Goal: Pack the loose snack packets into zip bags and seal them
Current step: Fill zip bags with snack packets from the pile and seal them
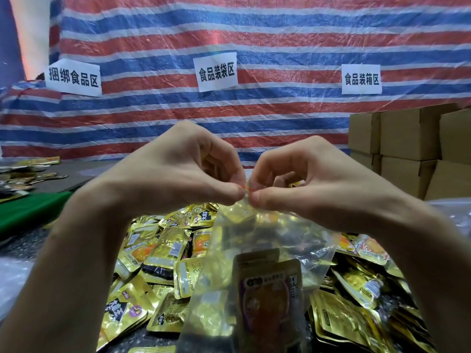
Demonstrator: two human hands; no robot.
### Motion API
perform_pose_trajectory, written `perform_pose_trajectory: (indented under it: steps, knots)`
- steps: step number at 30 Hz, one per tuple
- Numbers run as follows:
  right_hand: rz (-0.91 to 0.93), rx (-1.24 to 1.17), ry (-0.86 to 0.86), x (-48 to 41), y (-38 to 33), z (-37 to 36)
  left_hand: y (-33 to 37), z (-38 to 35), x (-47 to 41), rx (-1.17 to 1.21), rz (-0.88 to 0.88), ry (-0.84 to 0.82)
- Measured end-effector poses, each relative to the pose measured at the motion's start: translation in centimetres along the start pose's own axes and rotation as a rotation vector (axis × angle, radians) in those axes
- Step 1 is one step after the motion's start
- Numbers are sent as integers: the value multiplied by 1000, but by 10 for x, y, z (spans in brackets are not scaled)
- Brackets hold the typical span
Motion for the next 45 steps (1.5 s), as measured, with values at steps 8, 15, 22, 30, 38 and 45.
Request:
perform_pose_trajectory:
  steps: [8, 15, 22, 30, 38, 45]
  knots:
    - [46, 85, 97, -2, -4, -4, -5, 0, 0, 1, 7, -36]
    - [5, 100, 113, -2, -1, -1, -2, -6, -6, -81, -36, 105]
    - [11, 72, 45, -3, 3, -2, -8, 0, -3, -37, -1, 60]
    - [-45, 16, 17, 0, 11, 5, -8, 4, -1, -21, 19, 40]
    - [-23, 39, 27, 1, 7, 7, -4, -2, -4, -78, -33, 66]
    - [-46, 76, 35, 1, 8, 11, -4, -8, -7, -95, -30, 71]
Point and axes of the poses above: each hand's wrist, its own x-axis away from the middle knuckle, its own z-axis out of the back of the hand, y = z × x, the point moved 4 cm from there along -x, towards the middle knuckle, and after that the axes turned 2 degrees about x, right-handed, at the moved point
